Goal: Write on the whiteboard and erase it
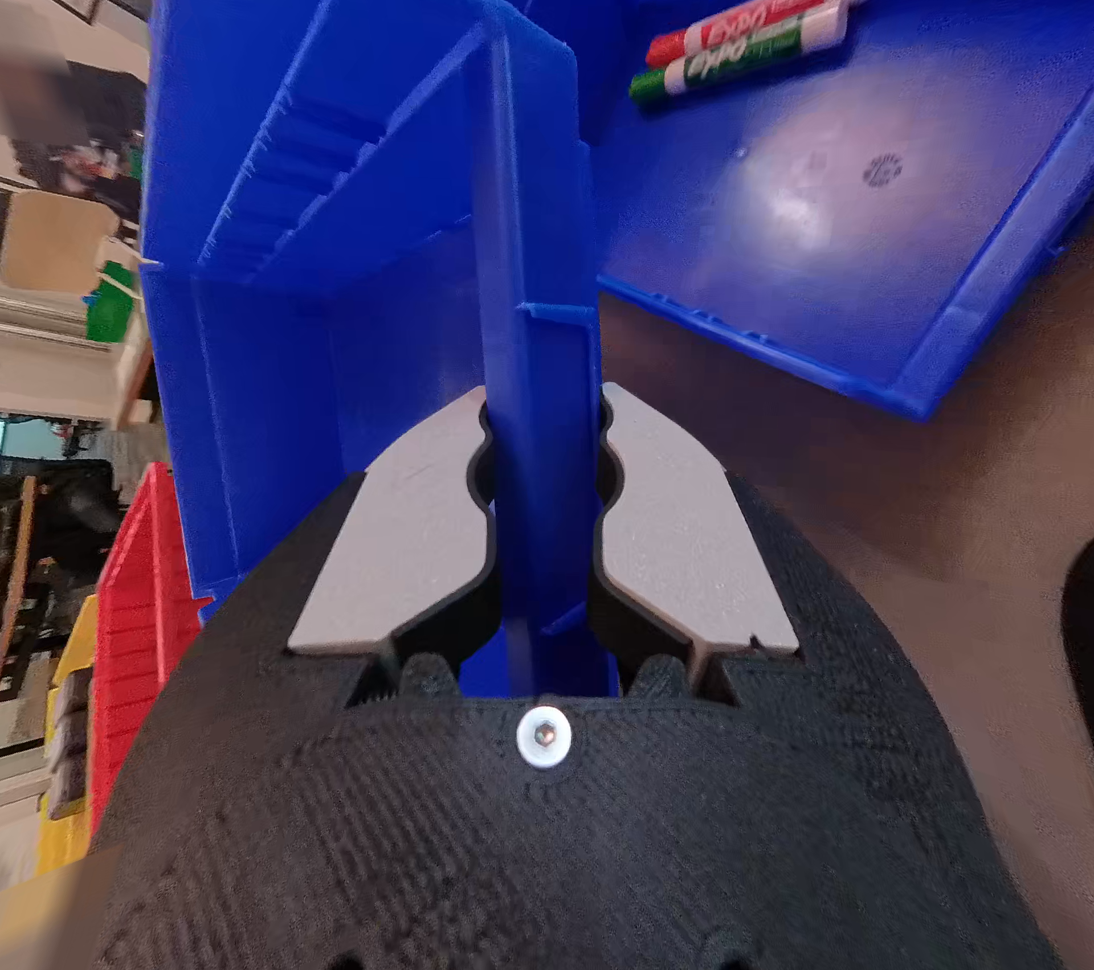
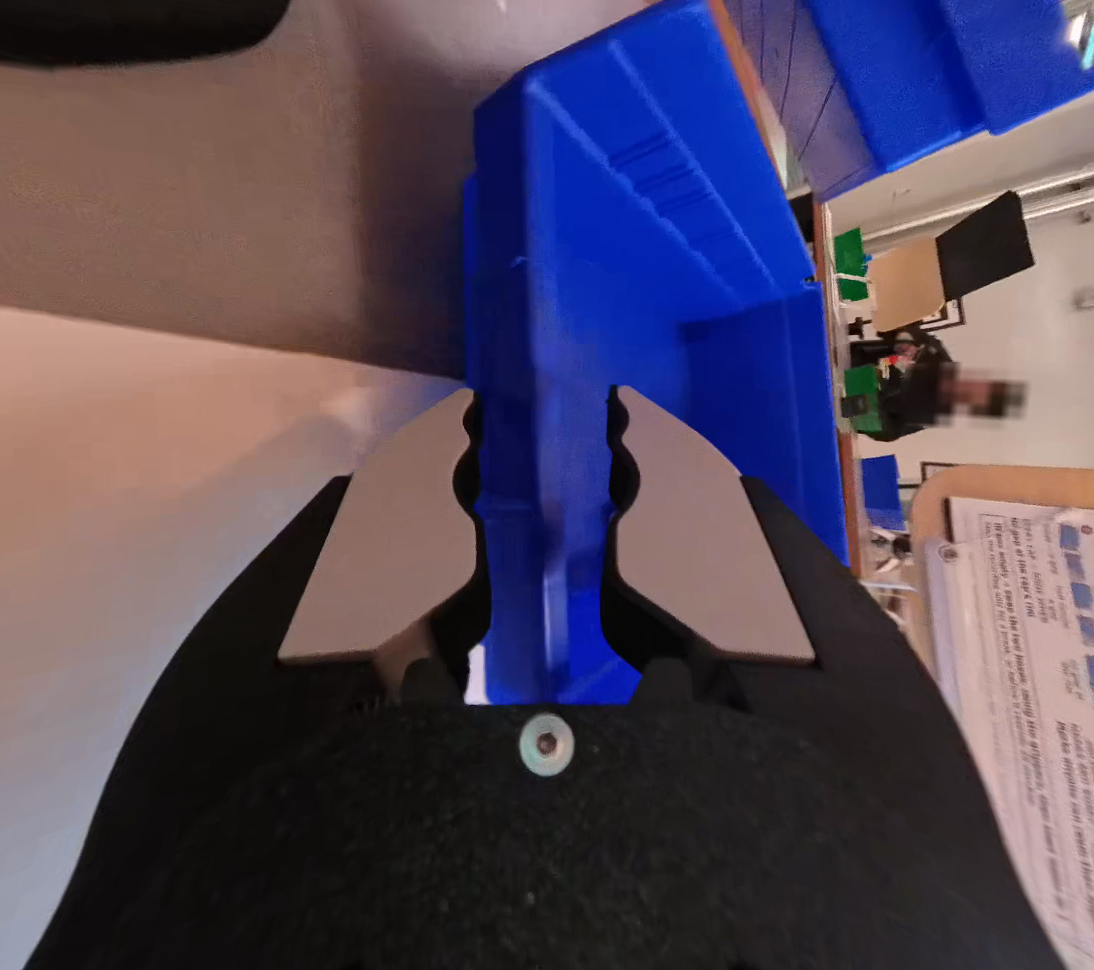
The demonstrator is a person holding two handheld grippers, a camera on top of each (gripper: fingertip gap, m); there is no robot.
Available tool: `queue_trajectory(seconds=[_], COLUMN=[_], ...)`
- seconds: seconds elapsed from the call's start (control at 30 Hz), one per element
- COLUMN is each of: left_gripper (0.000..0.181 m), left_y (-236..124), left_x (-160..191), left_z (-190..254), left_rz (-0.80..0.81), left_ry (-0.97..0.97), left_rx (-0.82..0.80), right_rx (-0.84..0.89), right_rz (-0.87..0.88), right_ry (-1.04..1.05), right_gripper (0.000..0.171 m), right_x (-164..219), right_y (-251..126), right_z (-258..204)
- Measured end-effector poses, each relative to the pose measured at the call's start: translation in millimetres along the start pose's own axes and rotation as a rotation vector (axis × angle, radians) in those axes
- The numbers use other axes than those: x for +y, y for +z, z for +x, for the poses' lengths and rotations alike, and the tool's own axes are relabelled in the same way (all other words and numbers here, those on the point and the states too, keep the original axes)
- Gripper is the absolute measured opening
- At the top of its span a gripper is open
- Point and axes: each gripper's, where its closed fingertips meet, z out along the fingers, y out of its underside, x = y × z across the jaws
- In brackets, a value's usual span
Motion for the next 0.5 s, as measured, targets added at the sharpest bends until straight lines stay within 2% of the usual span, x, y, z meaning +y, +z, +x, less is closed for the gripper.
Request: queue_trajectory(seconds=[0.1,0.23,0.5], left_gripper=[0.03,0.03,0.031], left_y=[-7.2,-21.8,-37.5], left_x=[-6.4,-29.8,-104.6], left_z=[-5.7,4.6,77.5], left_rz=[0.01,0.063,0.235], left_ry=[0.041,0.101,0.309], left_rx=[-0.058,-0.054,0.033], right_rx=[0.004,-0.012,0.115], right_rz=[0.118,0.169,0.247], right_ry=[0.124,0.295,0.57], right_gripper=[0.041,0.043,0.054], right_x=[-17.8,-19.5,-14.3], right_y=[-8.9,-34.9,-112.7], right_z=[10.7,15.2,41.7])
